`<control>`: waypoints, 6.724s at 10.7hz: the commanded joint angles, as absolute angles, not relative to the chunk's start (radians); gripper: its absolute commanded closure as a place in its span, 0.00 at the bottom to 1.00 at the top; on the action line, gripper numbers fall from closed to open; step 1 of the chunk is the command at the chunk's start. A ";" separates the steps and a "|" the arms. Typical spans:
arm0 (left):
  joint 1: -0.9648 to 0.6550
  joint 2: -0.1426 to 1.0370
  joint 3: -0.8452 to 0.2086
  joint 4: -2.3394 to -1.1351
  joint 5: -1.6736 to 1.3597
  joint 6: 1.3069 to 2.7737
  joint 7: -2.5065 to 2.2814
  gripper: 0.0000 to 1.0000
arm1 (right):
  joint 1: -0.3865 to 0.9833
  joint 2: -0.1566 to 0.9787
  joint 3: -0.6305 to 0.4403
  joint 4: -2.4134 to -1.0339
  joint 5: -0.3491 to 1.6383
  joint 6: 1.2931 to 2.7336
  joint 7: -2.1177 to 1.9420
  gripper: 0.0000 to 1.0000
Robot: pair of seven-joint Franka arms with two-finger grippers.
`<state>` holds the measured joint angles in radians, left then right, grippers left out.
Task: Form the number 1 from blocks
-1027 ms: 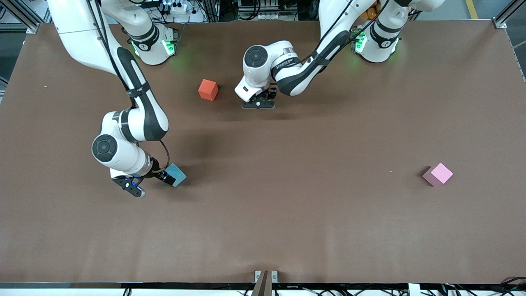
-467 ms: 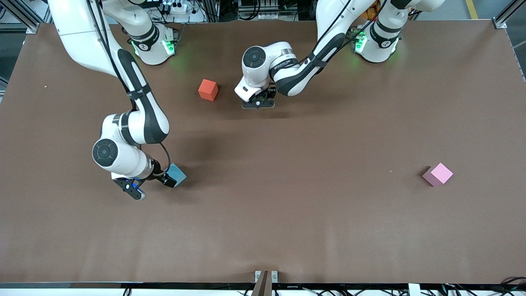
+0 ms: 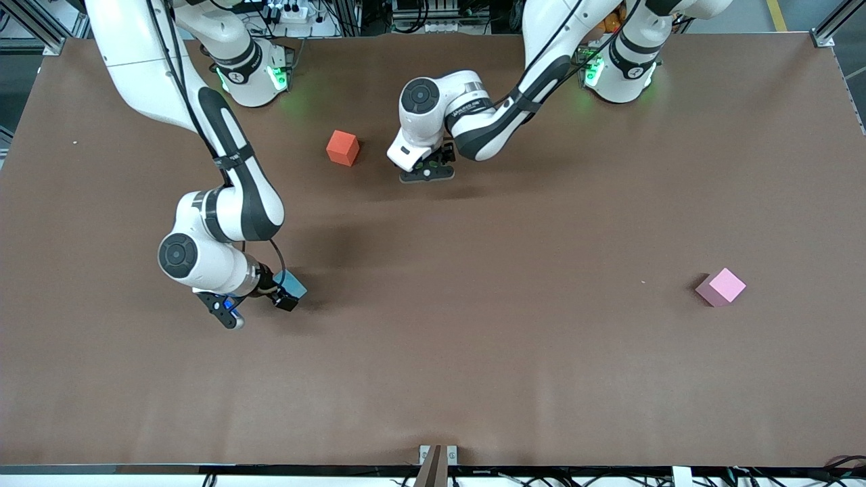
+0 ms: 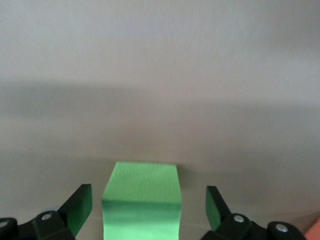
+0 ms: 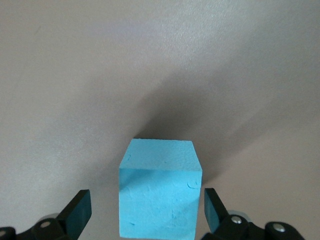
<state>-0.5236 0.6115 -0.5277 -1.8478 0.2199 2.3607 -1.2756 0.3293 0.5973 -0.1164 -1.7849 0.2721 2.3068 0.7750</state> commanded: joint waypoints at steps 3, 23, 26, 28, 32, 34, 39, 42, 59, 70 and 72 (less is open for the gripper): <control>-0.269 0.415 -0.557 -1.867 0.253 2.235 -1.065 0.00 | 0.357 0.637 -0.118 -1.770 0.279 2.339 0.788 1.00; -0.115 0.044 0.086 -1.568 0.003 1.631 -0.218 0.00 | 1.051 0.575 -0.133 -1.818 0.133 2.296 0.900 1.00; -0.123 0.043 0.087 -1.568 -0.003 1.606 -0.230 0.00 | 1.097 0.529 -0.132 -1.905 0.133 2.363 0.923 1.00; -0.127 0.041 0.086 -1.566 -0.005 1.562 -0.233 0.00 | 1.127 0.528 -0.132 -1.945 0.133 2.445 0.956 1.00; -0.132 0.043 0.084 -1.563 -0.005 1.557 -0.235 0.00 | 1.124 0.523 -0.136 -1.948 0.129 2.428 0.948 1.00; -0.132 0.043 0.084 -1.565 -0.005 1.557 -0.233 0.00 | 1.117 0.522 -0.149 -1.948 0.097 2.411 0.945 1.00; -0.133 0.043 0.084 -1.565 -0.005 1.557 -0.236 0.00 | 1.120 0.522 -0.149 -1.948 0.095 2.396 0.948 0.94; -0.135 0.044 0.083 -1.565 -0.005 1.557 -0.236 0.00 | 1.126 0.520 -0.149 -1.950 0.095 2.379 0.950 0.85; -0.138 0.045 0.077 -1.471 -0.003 1.454 -0.245 0.00 | 0.614 0.319 -0.244 -1.904 0.063 2.097 0.453 0.00; -0.141 0.026 0.032 -1.413 -0.014 1.393 -0.209 0.00 | 0.145 0.158 -0.056 -1.988 0.068 2.005 0.020 0.00; -0.143 0.026 0.032 -1.413 -0.014 1.394 -0.209 0.00 | 0.103 0.091 -0.034 -2.019 0.055 2.003 0.017 0.00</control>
